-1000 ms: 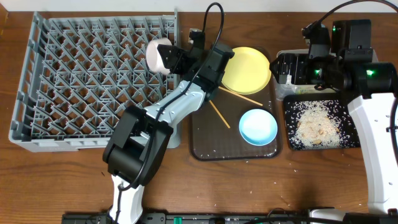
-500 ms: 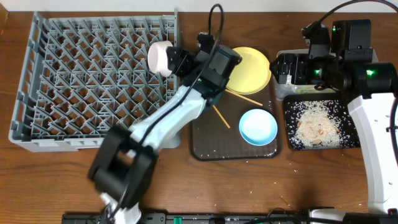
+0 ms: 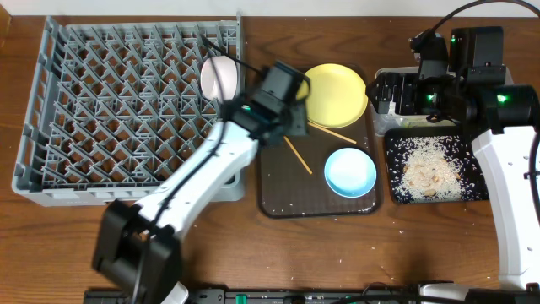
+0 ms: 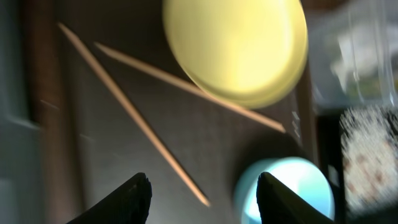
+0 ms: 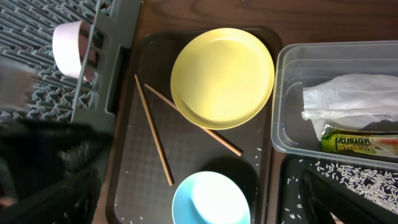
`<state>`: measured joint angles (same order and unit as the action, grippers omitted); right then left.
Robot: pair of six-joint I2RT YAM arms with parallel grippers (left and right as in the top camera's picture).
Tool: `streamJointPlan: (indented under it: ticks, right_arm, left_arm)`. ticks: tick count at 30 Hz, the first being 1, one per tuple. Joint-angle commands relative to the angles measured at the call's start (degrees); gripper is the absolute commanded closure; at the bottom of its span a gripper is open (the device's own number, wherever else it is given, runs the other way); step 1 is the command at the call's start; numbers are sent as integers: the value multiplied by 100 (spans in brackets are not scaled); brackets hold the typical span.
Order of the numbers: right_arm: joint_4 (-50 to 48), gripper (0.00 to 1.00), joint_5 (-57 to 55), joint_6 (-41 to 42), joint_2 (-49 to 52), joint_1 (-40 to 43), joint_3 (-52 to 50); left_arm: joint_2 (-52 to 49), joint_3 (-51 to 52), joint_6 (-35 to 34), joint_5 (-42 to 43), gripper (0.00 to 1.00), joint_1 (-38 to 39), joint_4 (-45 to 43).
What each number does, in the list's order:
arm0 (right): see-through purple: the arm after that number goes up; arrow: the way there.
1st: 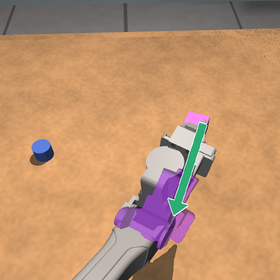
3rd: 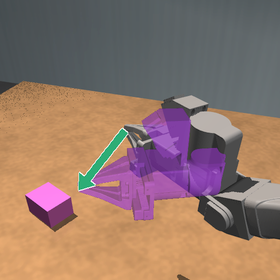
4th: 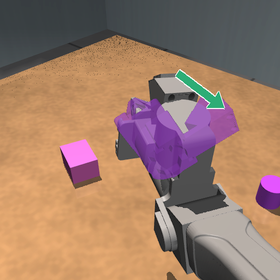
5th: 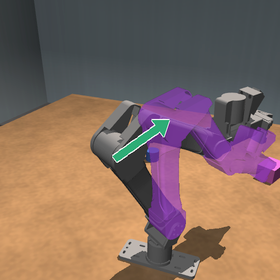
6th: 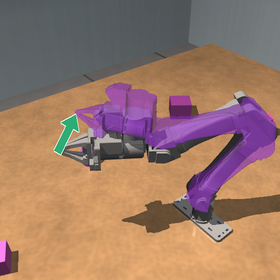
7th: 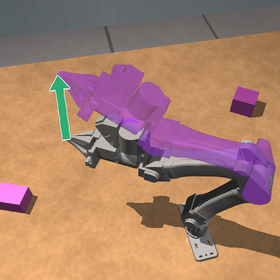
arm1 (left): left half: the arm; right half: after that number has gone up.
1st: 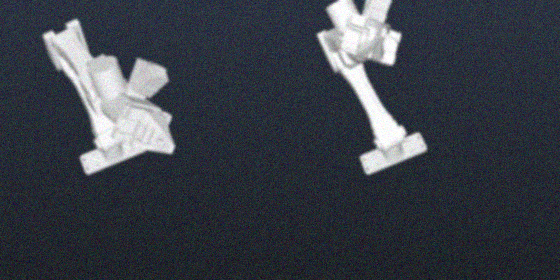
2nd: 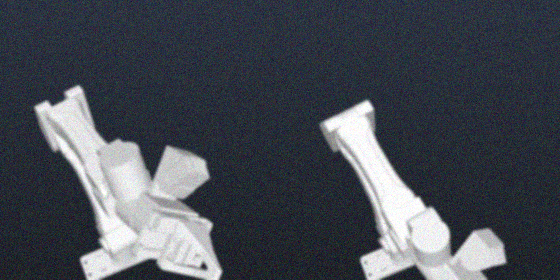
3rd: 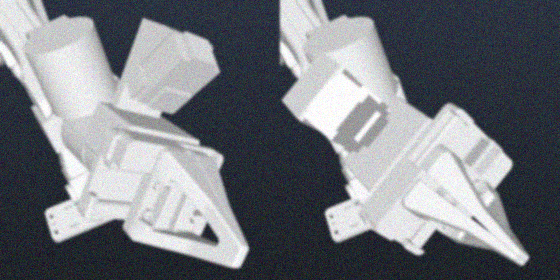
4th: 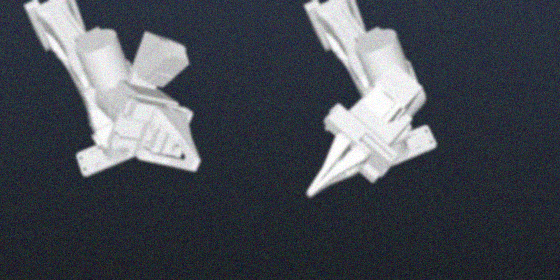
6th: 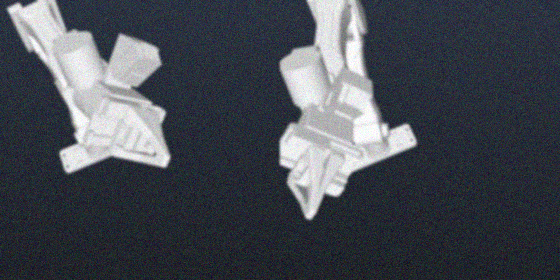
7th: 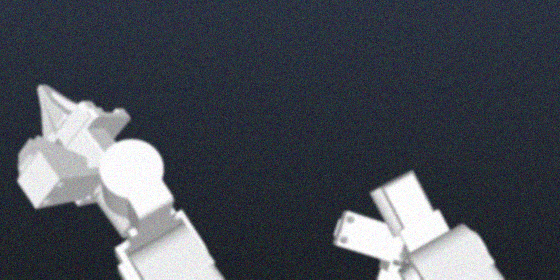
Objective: Sort waste into correct bins and load items into the dishwasher
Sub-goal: 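Move the left gripper to the light-blue bowl and grasp its rim, then lift the light-blue bowl and carry it left into the rack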
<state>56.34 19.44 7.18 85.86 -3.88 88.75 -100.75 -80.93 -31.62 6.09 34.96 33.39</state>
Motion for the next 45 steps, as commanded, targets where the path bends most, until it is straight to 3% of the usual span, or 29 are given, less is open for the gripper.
streamJointPlan:
  ticks: [1, 14, 29, 34, 37, 45]
  right_arm:
    - [7, 1, -13, 0, 33, -4, 4]
    - [7, 1, -15, 2, 33, -4, 4]
    - [7, 1, -15, 2, 33, -4, 4]
    - [7, 1, -15, 2, 33, -4, 4]
    - [7, 1, -13, 2, 33, -4, 4]
    - [7, 1, -13, 2, 33, -4, 4]
  left_arm:
    - [-363, 4, -516, 544, 44, 313, -2]
    - [-1408, 4, -662, 824, 44, 761, -485]
    - [-1746, 7, -881, 828, 54, 748, -542]
    - [-1751, 7, -881, 828, 71, 732, -544]
    - [-1740, 7, -879, 835, 92, 682, -562]
    - [-1137, 2, -601, 1027, 93, 424, -289]
